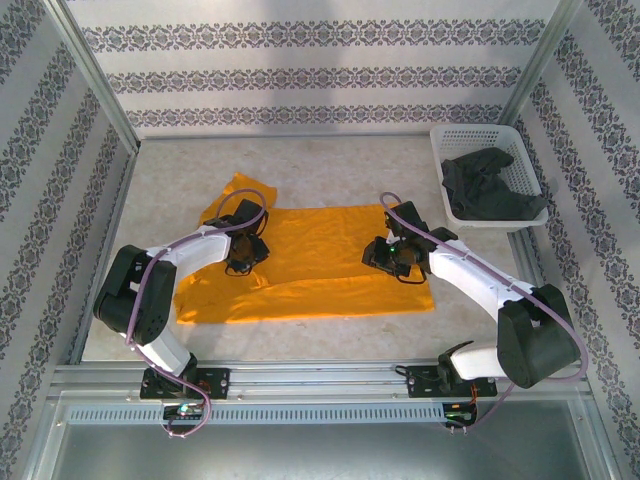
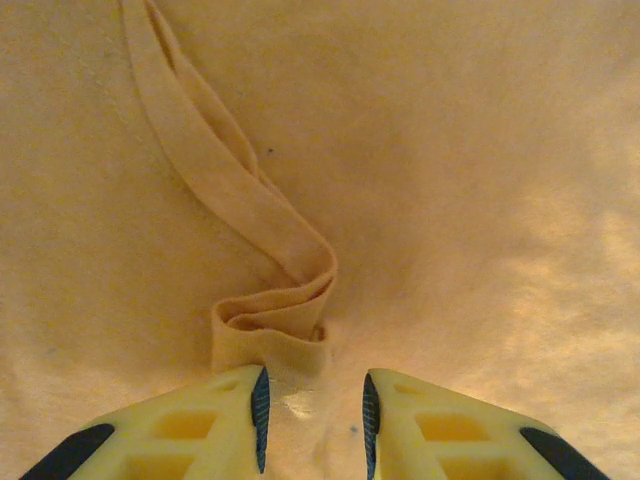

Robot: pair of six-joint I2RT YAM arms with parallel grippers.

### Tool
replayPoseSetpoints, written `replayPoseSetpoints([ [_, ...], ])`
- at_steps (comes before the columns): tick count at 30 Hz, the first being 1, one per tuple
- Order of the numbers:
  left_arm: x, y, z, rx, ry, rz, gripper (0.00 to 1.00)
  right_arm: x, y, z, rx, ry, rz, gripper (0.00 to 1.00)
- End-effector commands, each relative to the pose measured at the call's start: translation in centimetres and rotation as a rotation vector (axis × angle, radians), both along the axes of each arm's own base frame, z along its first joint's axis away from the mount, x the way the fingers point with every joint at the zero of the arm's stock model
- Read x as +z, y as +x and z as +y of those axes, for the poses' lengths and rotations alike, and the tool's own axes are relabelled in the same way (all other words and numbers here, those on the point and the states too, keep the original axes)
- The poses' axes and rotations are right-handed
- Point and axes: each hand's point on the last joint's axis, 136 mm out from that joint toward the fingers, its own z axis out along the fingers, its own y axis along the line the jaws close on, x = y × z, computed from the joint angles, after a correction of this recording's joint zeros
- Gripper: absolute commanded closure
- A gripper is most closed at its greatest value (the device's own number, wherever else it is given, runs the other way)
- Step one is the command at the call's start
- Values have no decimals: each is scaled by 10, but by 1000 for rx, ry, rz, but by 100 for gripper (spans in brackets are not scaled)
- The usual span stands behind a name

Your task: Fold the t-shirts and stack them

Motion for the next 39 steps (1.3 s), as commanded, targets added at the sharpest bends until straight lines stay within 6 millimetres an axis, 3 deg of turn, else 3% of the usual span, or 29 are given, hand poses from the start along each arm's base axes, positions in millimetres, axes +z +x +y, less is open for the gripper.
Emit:
replayPoseSetpoints([
  [1, -10, -9, 14, -11, 69, 59, 67, 6, 1, 4, 11, 16, -14, 64],
  [10, -12, -8, 19, -33, 115, 85, 68, 6, 0, 4, 9, 18, -13, 64],
  [17, -10, -7, 17, -38, 105, 84, 76, 4, 0, 4, 5, 19, -9, 64],
  [25, 11, -4, 8, -29, 45, 28, 81, 3, 1, 5, 3, 21, -7, 64],
  [39, 28, 3, -10, -48, -21, -23, 93, -1, 3, 7, 2, 21, -1, 64],
])
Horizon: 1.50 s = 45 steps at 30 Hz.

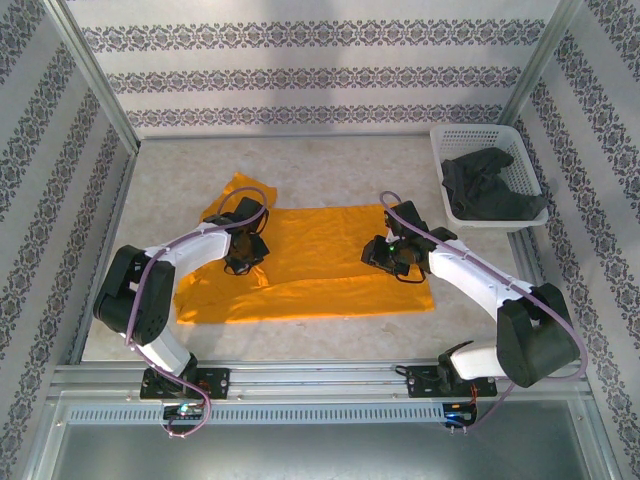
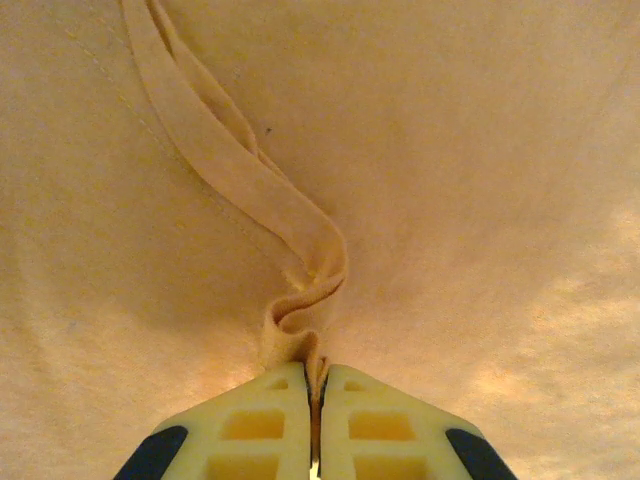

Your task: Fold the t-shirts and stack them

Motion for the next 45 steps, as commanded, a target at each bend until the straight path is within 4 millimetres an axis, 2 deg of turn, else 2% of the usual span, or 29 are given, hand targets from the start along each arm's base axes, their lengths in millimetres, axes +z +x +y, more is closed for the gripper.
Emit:
replayPoseSetpoints([
  [1, 22, 9, -9, -5, -34, -59, 93, -2, -1, 5, 9, 11, 11, 64],
  [4, 27, 15, -15, -13, -58, -96, 93, -2, -2, 5, 8, 11, 13, 64],
  [10, 21, 29, -37, -62, -157, -147, 89, -3, -2, 6, 9, 14, 19, 64],
  [12, 20, 32, -40, -81, -165, -152, 79, -4, -3, 5, 8, 13, 21, 64],
  [13, 21, 33, -41, -92, -161, -157, 67, -4, -3, 5, 8, 14, 21, 64],
  [14, 22, 35, -41, -98, -161, -165, 59, -4, -3, 5, 7, 14, 22, 64],
  [16, 29, 38, -40, -110, -155, -202, 50, -4, -4, 5, 6, 14, 22, 64],
  [17, 33, 38, -39, -110, -149, -218, 49, -5, -4, 5, 6, 13, 22, 64],
  [22, 49, 31, -16, -69, -74, -255, 49, -6, -5, 4, 5, 10, 25, 64],
  [25, 46, 20, 1, -26, -35, -214, 51, -9, -6, 4, 4, 10, 30, 64],
  [29, 31, -1, 33, 84, -32, -132, 59, -11, -4, -3, -19, 11, 38, 65],
  [33, 17, -16, 55, 160, -40, -48, 65, -14, -5, -20, -56, -16, 62, 67],
  [36, 1, -31, 68, 216, -30, 27, 67, -27, -16, -27, -76, -38, 133, 69],
  [41, -26, -53, 89, 348, -38, 115, 67, -55, -37, -27, -89, -73, 259, 70],
  [45, -34, -73, 110, 443, -19, 153, 67, -70, -52, -26, -78, -117, 339, 70],
])
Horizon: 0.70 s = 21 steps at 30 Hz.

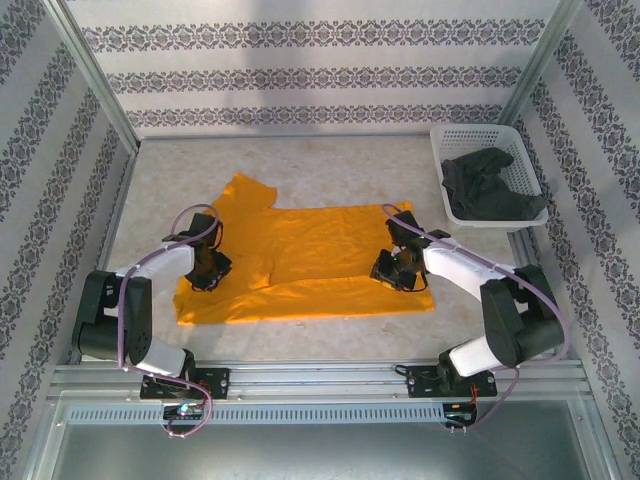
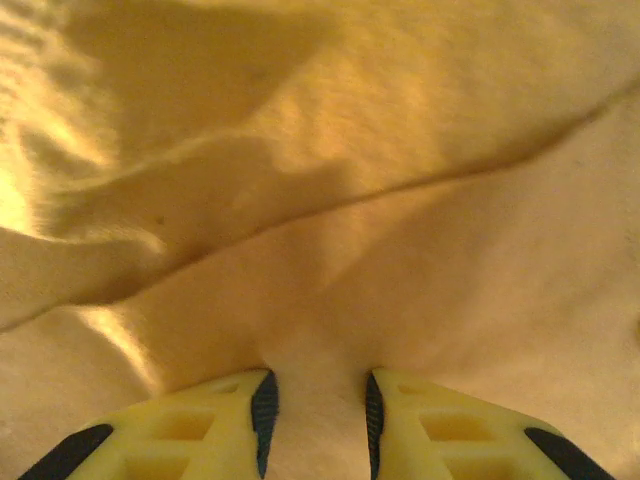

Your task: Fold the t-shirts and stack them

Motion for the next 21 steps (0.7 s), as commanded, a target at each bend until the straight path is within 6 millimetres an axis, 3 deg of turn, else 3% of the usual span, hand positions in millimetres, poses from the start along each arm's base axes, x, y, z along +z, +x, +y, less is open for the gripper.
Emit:
replayPoseSetpoints([
  [1, -9, -30, 21, 103, 26, 88, 67, -16, -23, 0, -1, -38, 113, 69],
  [6, -4, -46, 45, 159, 45, 94, 67, -23, -40, 15, 37, -26, 193, 69],
  [12, 15, -35, 67, 159, 82, 60, 67, -6, -43, 41, 41, 47, 183, 67],
  [14, 34, -16, 71, 135, 104, 2, 64, 6, -35, 43, 37, 55, 132, 65],
  [18, 80, 45, 73, 57, 144, -174, 61, 45, 3, 36, 50, 35, -103, 57],
  [21, 92, 92, 67, -1, 124, -246, 60, 65, 38, 30, 54, 51, -236, 55],
])
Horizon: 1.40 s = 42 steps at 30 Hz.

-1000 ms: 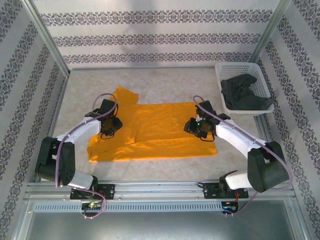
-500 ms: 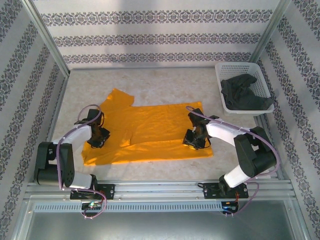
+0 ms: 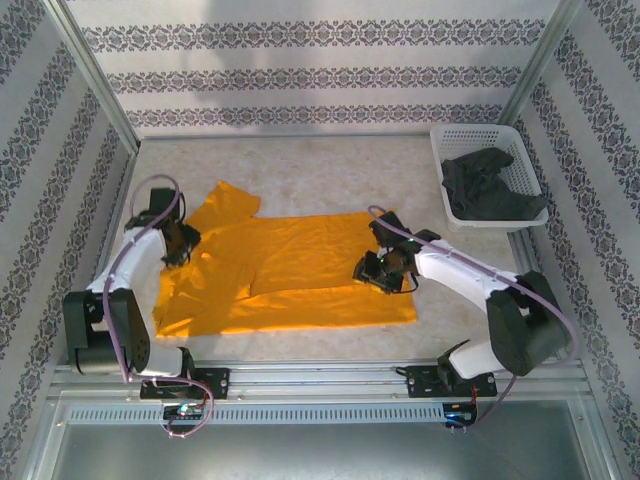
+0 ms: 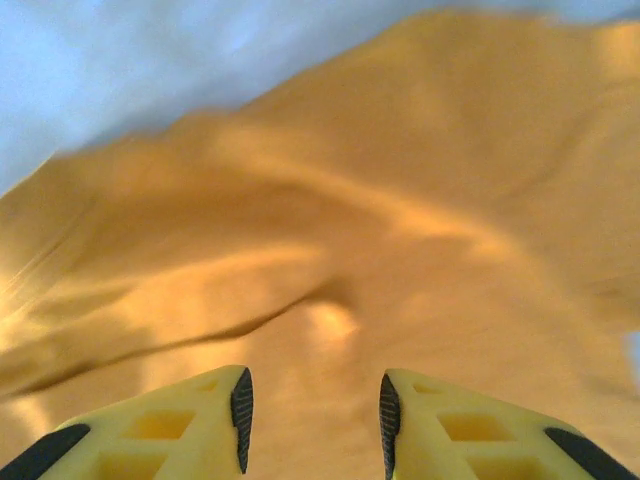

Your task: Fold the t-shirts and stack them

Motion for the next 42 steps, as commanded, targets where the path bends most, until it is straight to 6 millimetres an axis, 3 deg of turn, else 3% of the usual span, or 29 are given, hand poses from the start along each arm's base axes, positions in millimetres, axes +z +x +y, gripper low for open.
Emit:
replayPoseSetpoints([
  [1, 6, 48, -5, -103, 27, -62, 61, 27, 48, -10, -6, -14, -184, 55],
  [10, -11, 169, 3, -202, 105, -174, 65, 53, 142, -19, 8, -24, -314, 56],
  [14, -20, 209, 8, -241, 150, -196, 65, 54, 162, -22, -7, -29, -319, 56],
  [19, -38, 243, 11, -275, 194, -180, 64, 50, 167, -26, -38, -23, -297, 56],
  [22, -50, 255, 7, -304, 219, -152, 58, 49, 167, -28, -46, -18, -292, 56],
  [28, -65, 266, -8, -364, 250, -92, 54, 46, 169, -31, -47, -13, -281, 56],
  [34, -88, 242, -3, -331, 266, 90, 56, 43, 171, -35, -60, -8, -269, 56],
  [39, -93, 231, -7, -346, 268, 142, 59, 41, 174, -36, -67, -8, -268, 56],
  [42, -95, 228, -12, -362, 259, 152, 66, 37, 175, -38, -76, -18, -260, 56],
])
